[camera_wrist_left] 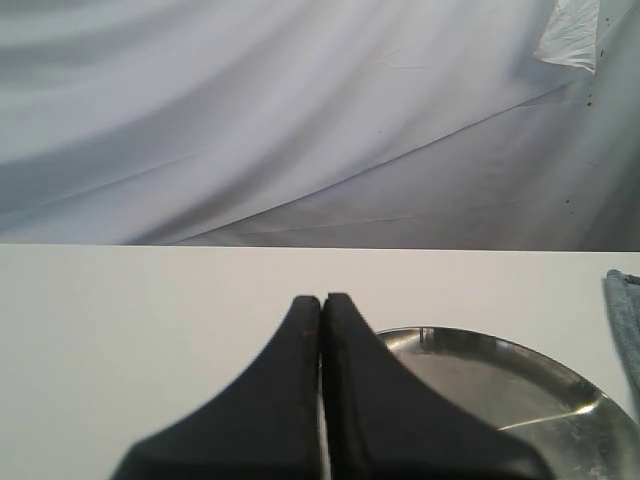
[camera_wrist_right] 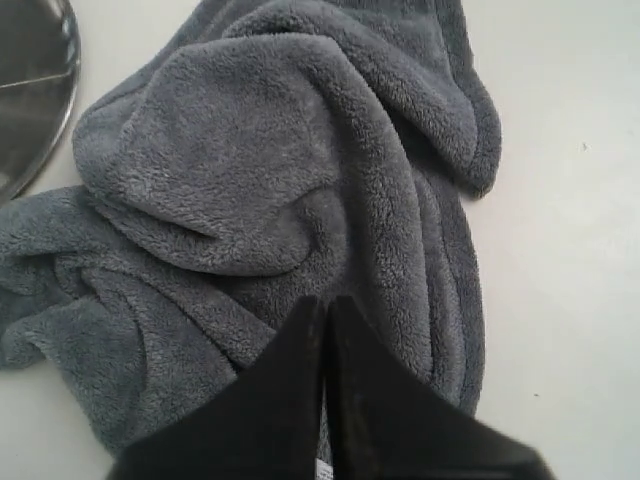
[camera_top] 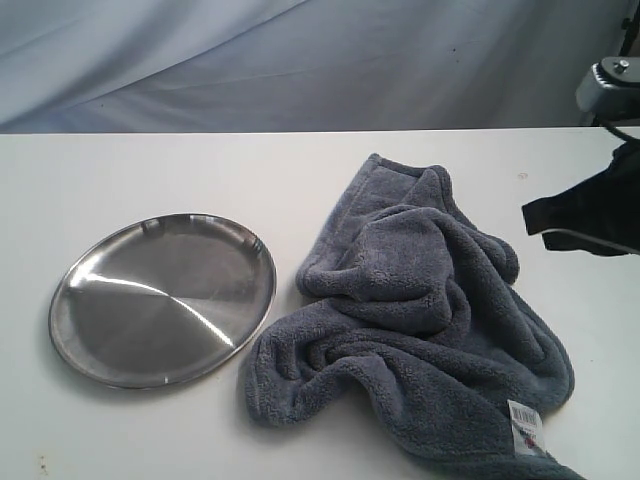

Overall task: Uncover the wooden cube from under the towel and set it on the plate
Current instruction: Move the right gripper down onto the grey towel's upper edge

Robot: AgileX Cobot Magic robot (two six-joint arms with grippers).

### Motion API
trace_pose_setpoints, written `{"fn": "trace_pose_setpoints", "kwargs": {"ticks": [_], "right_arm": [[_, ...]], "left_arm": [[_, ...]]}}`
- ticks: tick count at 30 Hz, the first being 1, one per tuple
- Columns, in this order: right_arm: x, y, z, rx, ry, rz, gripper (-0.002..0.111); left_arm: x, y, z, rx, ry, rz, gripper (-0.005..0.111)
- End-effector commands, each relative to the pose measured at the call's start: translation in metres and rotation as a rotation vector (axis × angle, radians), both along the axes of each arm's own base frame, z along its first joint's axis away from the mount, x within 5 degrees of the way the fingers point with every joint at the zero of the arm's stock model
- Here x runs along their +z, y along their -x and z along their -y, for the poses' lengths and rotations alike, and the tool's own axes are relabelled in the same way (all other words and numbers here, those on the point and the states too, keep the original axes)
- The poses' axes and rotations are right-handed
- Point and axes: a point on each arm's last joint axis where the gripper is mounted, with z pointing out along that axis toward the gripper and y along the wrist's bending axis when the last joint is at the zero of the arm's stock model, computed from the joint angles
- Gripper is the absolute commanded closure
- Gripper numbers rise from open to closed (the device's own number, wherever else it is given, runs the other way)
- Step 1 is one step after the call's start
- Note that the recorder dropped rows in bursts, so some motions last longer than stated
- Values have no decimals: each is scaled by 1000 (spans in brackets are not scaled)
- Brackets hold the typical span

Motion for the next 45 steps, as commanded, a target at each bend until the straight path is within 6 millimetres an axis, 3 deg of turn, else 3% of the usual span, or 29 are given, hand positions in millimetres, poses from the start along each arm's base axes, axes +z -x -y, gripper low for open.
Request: {"fn": "trace_pose_setpoints", "kwargs": {"ticks": [1, 7, 12, 17, 24, 27, 39, 45], "right_arm": [[-13, -13, -5, 12, -9, -32, 108], [-21, -37, -12, 20, -19, -112, 108], [-33, -45, -15, 19, -33, -152, 108], [-38, -47, -19, 20, -51, -173, 108], [-39, -38, -52, 165, -6, -142, 108], [-39, -37, -57, 163, -15, -135, 108], [-43, -28, -51, 216, 73, -230, 108], [-45, -34, -38, 125, 203, -186, 108]], "left_arm": [[-1, 0, 0, 2, 0, -2, 105], [-1, 0, 0, 2, 0, -2, 105], [-1, 0, 0, 2, 2, -2, 105], [-1, 0, 0, 2, 2, -2, 105], [-1, 0, 0, 2, 2, -2, 105], [-1, 0, 0, 2, 0, -2, 105], [-1, 0, 0, 2, 2, -2, 105], [-1, 0, 0, 2, 2, -2, 105]]}}
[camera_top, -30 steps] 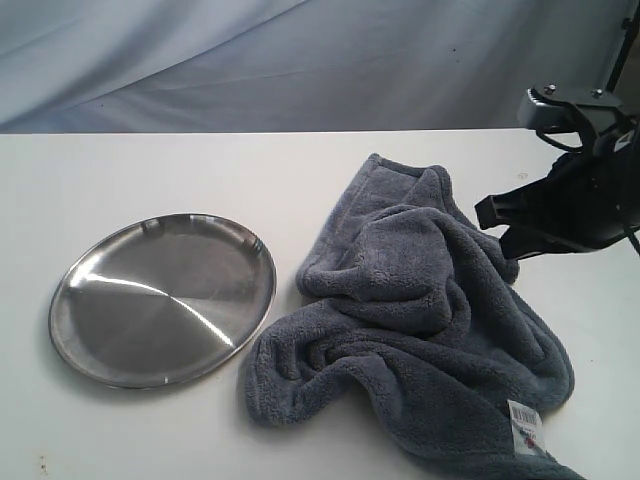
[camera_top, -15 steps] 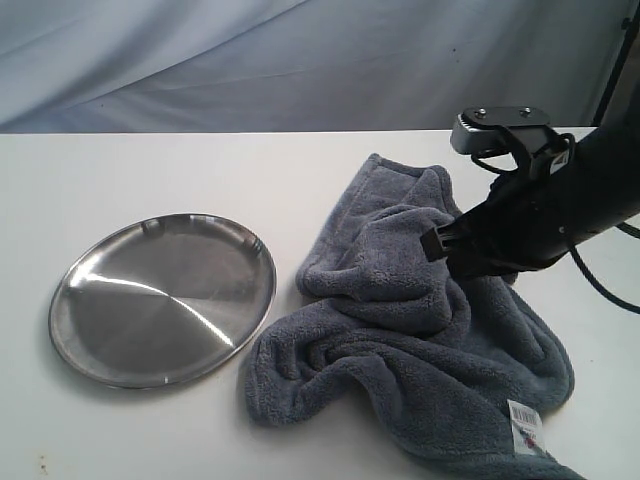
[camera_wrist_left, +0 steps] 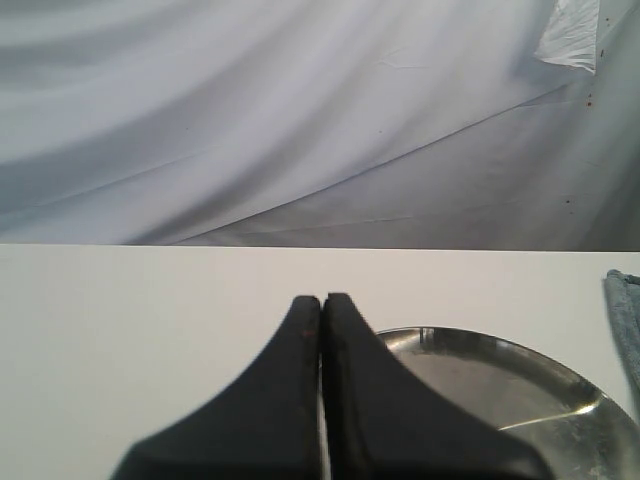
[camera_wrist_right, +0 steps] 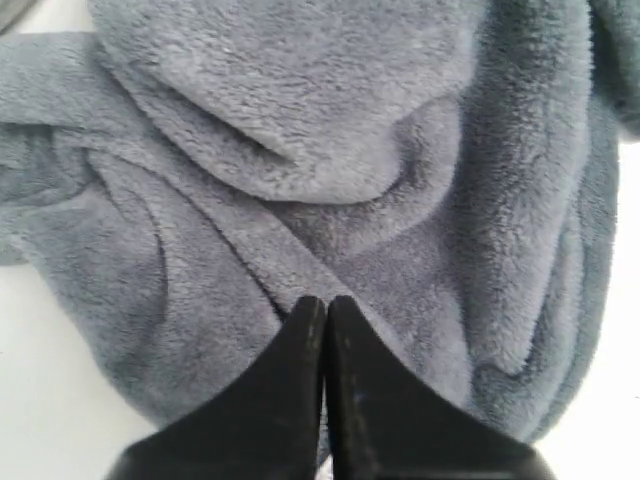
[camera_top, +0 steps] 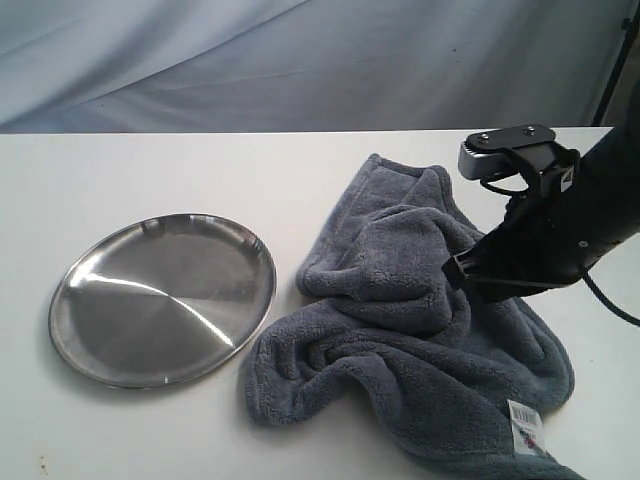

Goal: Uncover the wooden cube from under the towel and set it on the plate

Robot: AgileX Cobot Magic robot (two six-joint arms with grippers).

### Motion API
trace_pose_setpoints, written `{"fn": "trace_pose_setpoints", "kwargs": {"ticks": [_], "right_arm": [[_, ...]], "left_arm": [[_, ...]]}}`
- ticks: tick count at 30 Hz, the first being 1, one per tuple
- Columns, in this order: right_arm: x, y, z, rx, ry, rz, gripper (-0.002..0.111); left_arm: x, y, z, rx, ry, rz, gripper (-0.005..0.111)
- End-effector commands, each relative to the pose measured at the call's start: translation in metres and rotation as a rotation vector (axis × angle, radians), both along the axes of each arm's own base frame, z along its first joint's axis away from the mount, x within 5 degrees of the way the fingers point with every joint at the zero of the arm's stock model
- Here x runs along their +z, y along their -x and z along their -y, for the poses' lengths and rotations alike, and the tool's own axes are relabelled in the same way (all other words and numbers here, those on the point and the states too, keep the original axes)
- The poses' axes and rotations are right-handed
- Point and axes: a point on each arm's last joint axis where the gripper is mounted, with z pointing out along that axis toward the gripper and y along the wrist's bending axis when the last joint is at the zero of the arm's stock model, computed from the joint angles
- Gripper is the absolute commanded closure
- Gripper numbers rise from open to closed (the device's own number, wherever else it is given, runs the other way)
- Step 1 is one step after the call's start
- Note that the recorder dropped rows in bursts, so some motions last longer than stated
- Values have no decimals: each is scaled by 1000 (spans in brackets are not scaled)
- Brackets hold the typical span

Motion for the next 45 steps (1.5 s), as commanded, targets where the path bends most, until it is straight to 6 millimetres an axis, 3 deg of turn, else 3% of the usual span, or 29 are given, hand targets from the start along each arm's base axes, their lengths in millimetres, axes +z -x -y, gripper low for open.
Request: {"fn": "trace_pose_setpoints", "kwargs": {"ticks": [1, 7, 14, 18, 22, 25, 31, 35, 38, 40, 45], "right_arm": [[2, -9, 11, -56, 114, 86, 108], [-4, -42, 2, -84, 129, 123, 108], [-11, -95, -11, -94, 173, 133, 108], [9, -132, -28, -126, 94, 218, 108], [19, -141, -61, -68, 15, 209, 108], [18, -127, -97, 20, 5, 210, 108], [13, -89, -139, 161, 44, 86, 108], [4, -57, -150, 243, 92, 10, 108], [-2, -29, -146, 278, 111, -19, 108], [1, -5, -131, 278, 90, -7, 108], [-9, 28, -97, 268, 113, 12, 108]], "left_arm": [[-1, 0, 0, 2, 2, -2, 105], [-1, 0, 0, 2, 0, -2, 105], [-1, 0, 0, 2, 0, -2, 105], [-1, 0, 0, 2, 2, -2, 105], [-1, 0, 0, 2, 2, -2, 105], [-1, 0, 0, 2, 2, -2, 105], [-1, 0, 0, 2, 0, -2, 105], [-1, 0, 0, 2, 0, -2, 105], [-1, 0, 0, 2, 3, -2, 105], [-1, 0, 0, 2, 3, -2, 105], [-1, 0, 0, 2, 3, -2, 105]]}}
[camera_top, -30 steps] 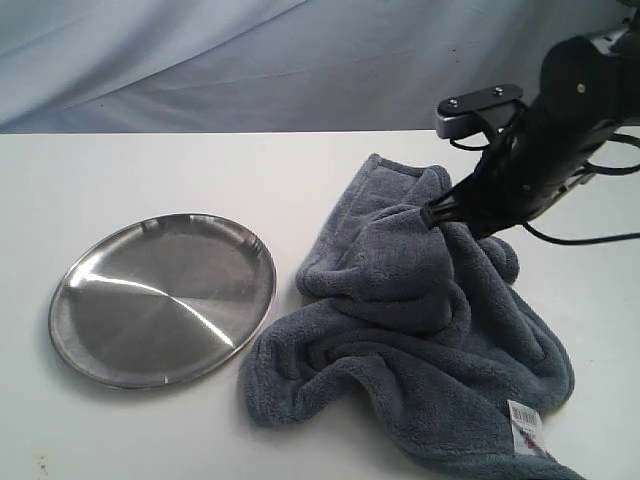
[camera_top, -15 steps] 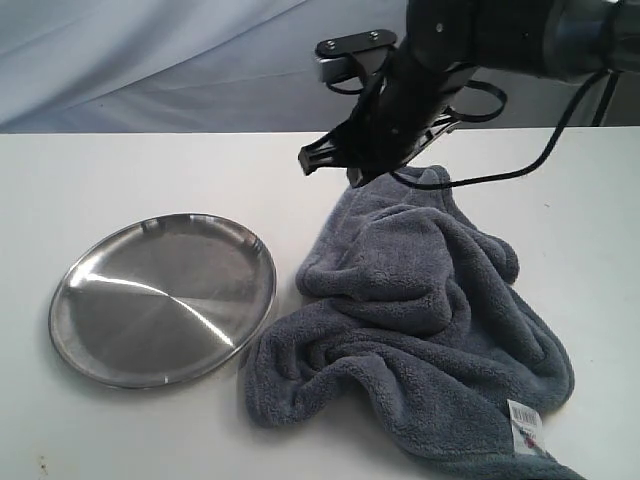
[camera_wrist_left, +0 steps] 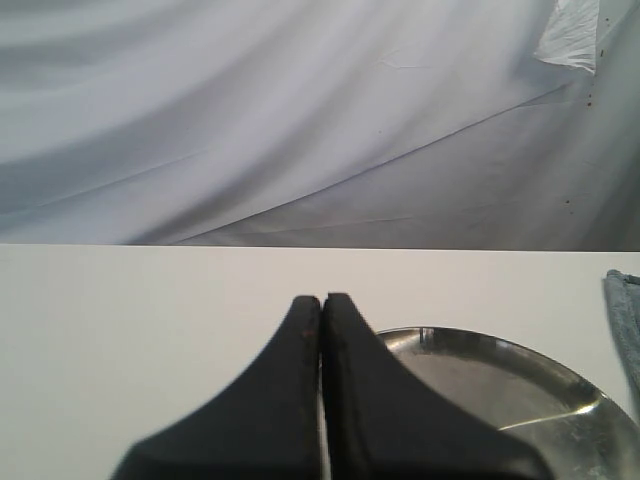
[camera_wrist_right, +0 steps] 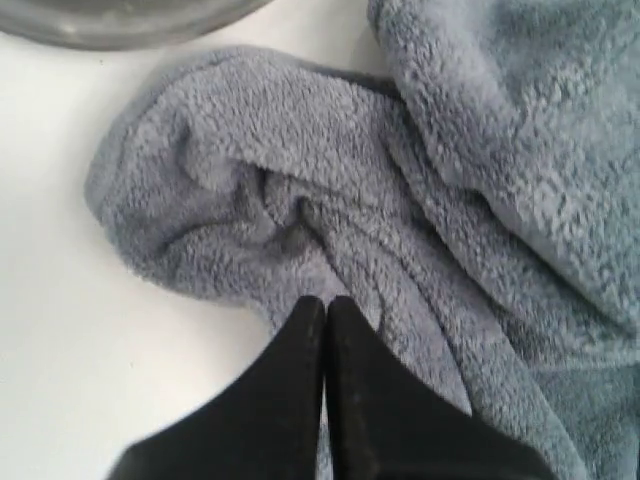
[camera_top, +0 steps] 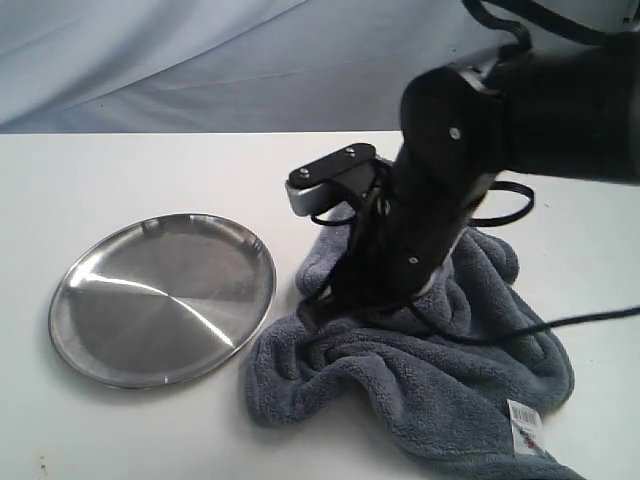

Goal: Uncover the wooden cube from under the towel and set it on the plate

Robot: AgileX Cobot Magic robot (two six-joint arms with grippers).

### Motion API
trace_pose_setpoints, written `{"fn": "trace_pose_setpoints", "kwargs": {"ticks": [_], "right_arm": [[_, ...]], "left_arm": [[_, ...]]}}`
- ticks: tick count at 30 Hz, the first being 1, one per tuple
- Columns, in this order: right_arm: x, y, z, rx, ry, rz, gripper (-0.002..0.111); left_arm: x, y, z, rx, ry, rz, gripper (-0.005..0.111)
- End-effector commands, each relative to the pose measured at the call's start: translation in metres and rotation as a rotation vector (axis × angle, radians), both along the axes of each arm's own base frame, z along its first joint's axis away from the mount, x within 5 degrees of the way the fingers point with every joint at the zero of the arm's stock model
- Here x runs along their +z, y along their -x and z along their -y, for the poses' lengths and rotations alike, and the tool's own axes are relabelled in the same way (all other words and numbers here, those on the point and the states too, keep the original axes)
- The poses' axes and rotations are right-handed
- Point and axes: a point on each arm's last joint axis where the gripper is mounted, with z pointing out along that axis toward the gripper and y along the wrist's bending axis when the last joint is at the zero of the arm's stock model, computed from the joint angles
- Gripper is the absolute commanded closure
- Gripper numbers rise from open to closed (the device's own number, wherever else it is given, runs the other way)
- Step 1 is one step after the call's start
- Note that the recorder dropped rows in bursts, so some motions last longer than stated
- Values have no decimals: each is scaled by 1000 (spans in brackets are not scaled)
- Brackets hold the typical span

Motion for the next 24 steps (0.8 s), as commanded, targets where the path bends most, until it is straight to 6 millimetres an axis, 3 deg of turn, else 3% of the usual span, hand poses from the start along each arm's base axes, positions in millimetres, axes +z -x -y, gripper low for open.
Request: {"fn": "trace_pose_setpoints", "kwargs": {"ticks": [1, 6, 15, 18, 24], "right_arm": [[-10, 26, 31, -12, 26, 36, 108], [-24, 14, 84, -181, 56, 19, 108], [-22, -25, 149, -418, 9, 124, 108], [-18, -37, 156, -452, -5, 156, 108], [-9, -79, 145, -464, -29, 166, 108]], "left_arm": [[-1, 0, 0, 2, 3, -2, 105], [-1, 0, 0, 2, 0, -2, 105], [-1, 0, 0, 2, 2, -2, 105], [-1, 0, 0, 2, 2, -2, 105], [-1, 0, 0, 2, 2, -2, 105]]}}
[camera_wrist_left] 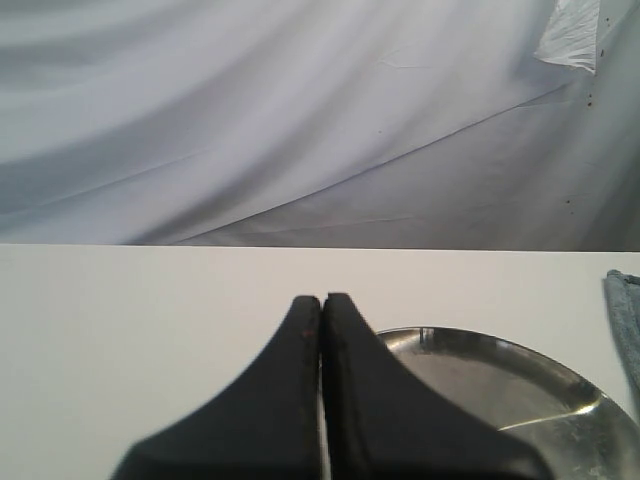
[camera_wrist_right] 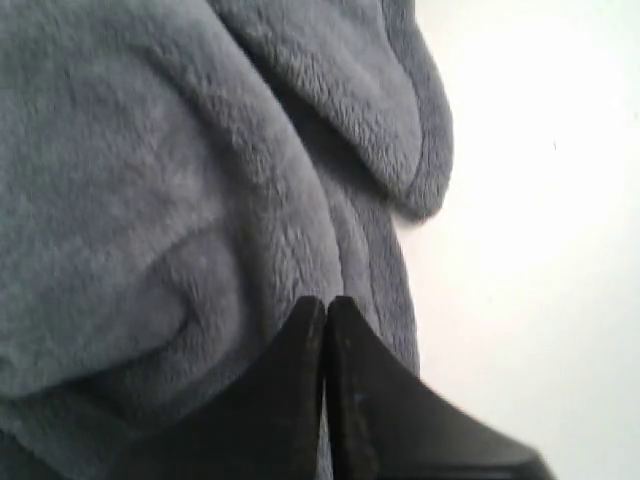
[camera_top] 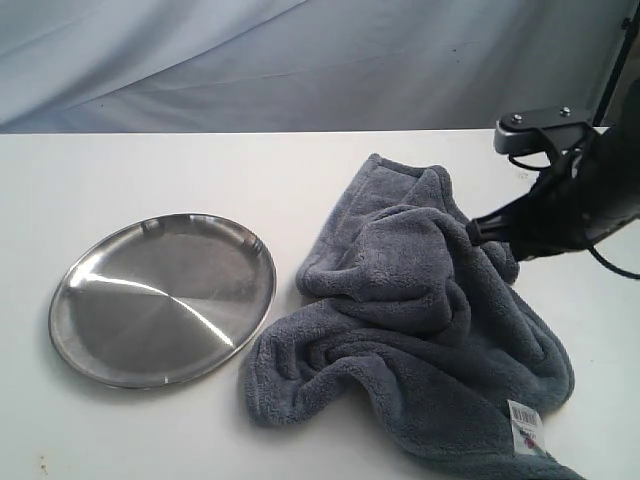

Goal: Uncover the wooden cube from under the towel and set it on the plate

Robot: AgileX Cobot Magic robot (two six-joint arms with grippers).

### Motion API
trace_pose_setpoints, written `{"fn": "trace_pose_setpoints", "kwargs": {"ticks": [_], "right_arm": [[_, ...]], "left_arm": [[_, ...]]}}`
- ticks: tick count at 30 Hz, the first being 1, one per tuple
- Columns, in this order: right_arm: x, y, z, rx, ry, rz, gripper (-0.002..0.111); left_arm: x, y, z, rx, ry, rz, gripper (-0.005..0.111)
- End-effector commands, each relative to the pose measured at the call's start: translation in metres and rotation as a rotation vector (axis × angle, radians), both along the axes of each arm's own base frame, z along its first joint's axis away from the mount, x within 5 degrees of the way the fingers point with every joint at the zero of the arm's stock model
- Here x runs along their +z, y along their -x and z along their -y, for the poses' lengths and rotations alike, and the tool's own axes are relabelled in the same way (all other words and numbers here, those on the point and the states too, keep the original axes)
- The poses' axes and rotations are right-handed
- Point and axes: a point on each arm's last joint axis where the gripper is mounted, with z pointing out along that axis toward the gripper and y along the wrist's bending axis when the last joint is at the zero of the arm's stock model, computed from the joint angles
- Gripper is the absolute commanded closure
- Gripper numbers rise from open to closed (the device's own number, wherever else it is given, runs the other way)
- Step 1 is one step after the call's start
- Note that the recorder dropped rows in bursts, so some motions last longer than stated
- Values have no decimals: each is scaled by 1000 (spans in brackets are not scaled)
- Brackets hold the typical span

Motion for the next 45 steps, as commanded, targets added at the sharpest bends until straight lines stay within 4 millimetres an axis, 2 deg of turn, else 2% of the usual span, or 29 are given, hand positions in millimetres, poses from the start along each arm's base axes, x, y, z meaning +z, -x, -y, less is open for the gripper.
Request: {"fn": "trace_pose_setpoints", "kwargs": {"ticks": [1, 4, 7, 13, 20, 28, 31, 35, 39, 43, 45], "right_arm": [[6, -34, -7, -10, -14, 9, 108], [5, -56, -16, -2, -10, -15, 108], [3, -69, -33, 26, -15, -42, 108], [10, -75, -78, 118, -42, 6, 108], [14, -56, -130, 229, -93, 18, 108], [10, -13, -179, 388, -55, -86, 108], [8, 7, -190, 445, -41, -107, 108], [9, 36, -196, 501, -34, -113, 108], [4, 63, -189, 526, -38, -116, 108], [-5, 83, -168, 507, -43, -108, 108], [-12, 89, -152, 486, -33, -120, 108]], "left_arm": [[-1, 0, 0, 2, 2, -2, 105], [-1, 0, 0, 2, 0, -2, 105], [-1, 0, 0, 2, 0, -2, 105], [-1, 0, 0, 2, 0, -2, 105], [-1, 0, 0, 2, 3, -2, 105], [-1, 0, 0, 2, 3, -2, 105], [-1, 0, 0, 2, -2, -2, 105], [-1, 0, 0, 2, -2, -2, 105], [-1, 0, 0, 2, -2, -2, 105], [-1, 0, 0, 2, -2, -2, 105], [-1, 0, 0, 2, 2, -2, 105]]}}
